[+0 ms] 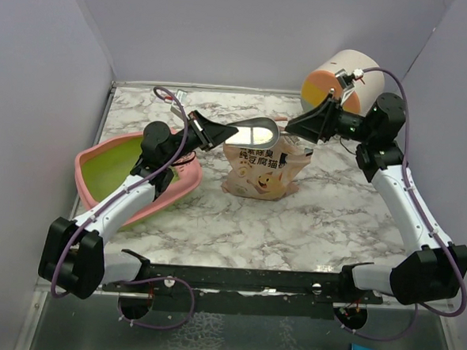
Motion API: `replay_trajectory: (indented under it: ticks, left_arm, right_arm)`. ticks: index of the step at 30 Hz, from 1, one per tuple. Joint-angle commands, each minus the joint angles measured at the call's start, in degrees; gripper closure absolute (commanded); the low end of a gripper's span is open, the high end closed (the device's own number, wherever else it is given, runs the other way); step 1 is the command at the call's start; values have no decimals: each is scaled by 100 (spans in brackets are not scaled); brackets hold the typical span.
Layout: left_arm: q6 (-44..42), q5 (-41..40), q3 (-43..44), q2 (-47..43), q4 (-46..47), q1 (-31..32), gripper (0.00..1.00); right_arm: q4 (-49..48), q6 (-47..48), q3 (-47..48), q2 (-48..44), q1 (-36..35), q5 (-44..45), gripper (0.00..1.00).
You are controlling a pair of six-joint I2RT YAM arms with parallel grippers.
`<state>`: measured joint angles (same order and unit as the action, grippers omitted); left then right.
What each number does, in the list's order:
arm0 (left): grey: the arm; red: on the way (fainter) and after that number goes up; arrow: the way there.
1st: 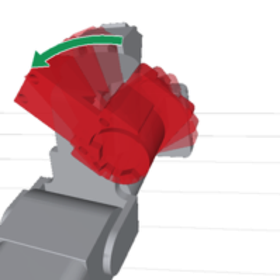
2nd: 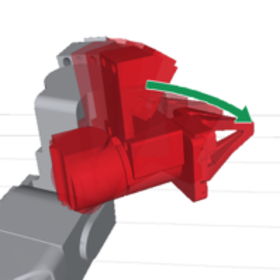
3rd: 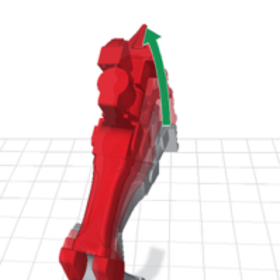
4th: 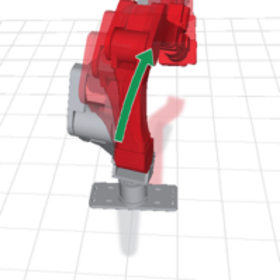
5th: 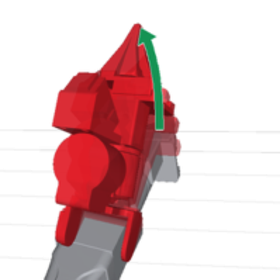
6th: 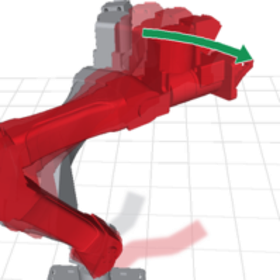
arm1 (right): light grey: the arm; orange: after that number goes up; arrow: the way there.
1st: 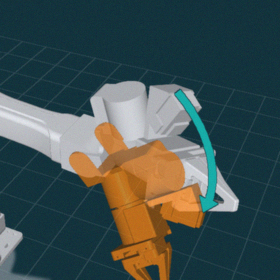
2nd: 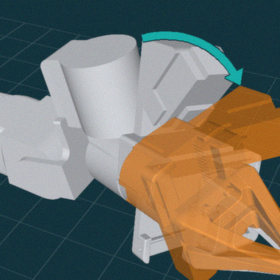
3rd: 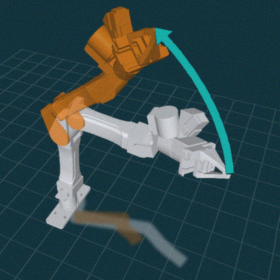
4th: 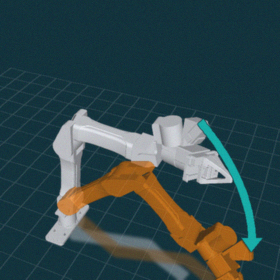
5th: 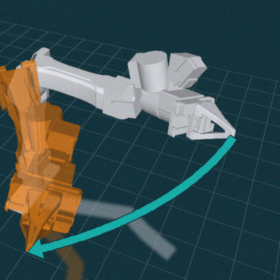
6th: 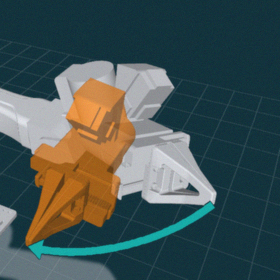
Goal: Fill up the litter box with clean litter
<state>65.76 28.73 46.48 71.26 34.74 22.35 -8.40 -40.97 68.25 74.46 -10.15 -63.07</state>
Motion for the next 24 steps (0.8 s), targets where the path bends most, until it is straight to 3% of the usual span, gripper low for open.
replay_trajectory:
  ticks: [1, 9, 20, 24]
  left_arm:
    - [-63, -214, 235, -25, 326, 51, 100]
    - [-78, -252, 72, -171, 328, 85, 100]
    - [-84, -281, 124, -71, 327, 85, 100]
    - [-102, -303, 142, -79, 331, 85, 100]
  right_arm:
    - [543, 462, 176, -9, -122, 279, 49]
    - [843, 761, 114, -98, -127, 707, 43]
    - [869, 764, 67, -174, -126, 557, 61]
    - [966, 830, 40, -176, -123, 568, 60]
